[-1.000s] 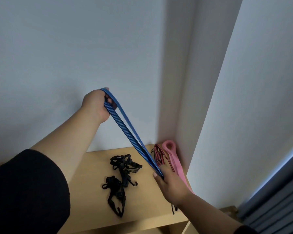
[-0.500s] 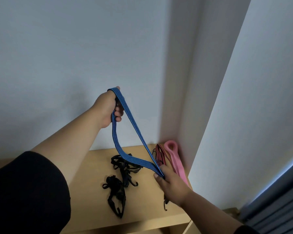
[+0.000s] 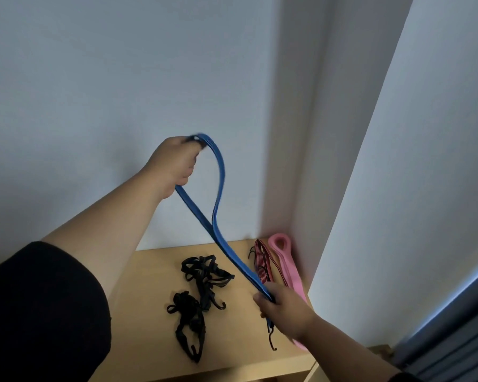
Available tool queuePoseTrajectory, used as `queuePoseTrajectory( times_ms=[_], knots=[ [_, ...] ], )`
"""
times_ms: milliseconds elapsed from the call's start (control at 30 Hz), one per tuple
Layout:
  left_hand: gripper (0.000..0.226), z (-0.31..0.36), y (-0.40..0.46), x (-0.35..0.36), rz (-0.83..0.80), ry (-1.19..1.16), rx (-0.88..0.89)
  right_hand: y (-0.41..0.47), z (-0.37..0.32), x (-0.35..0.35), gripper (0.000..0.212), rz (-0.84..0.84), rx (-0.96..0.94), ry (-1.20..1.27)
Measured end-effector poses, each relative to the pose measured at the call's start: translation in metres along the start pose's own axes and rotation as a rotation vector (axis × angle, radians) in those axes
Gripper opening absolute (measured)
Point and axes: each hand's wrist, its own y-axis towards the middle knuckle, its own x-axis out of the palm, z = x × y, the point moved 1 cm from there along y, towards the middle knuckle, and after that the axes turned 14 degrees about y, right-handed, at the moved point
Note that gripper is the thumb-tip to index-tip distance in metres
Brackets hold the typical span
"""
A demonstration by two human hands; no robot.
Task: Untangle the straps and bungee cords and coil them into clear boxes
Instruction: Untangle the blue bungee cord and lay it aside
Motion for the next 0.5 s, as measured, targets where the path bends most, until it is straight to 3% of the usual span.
queuePoseTrajectory(
  times_ms=[167,300,433,500],
  knots=[
    [0.046,-0.007,0.002,-0.007,0.048,0.463,0.292,-0.001,0.000,0.000,0.025,-0.048,0.007,-0.011],
    [0.051,-0.004,0.002,-0.014,0.109,0.754,0.380,-0.002,0.002,-0.001,0.025,-0.090,-0.002,0.026],
    [0.053,-0.011,0.005,-0.019,0.099,0.826,0.350,-0.001,0.003,-0.005,0.029,-0.089,-0.018,0.050],
    [0.052,-0.016,0.006,-0.022,0.094,0.699,0.288,-0.001,0.003,-0.008,0.029,-0.117,-0.026,0.021]
  ],
)
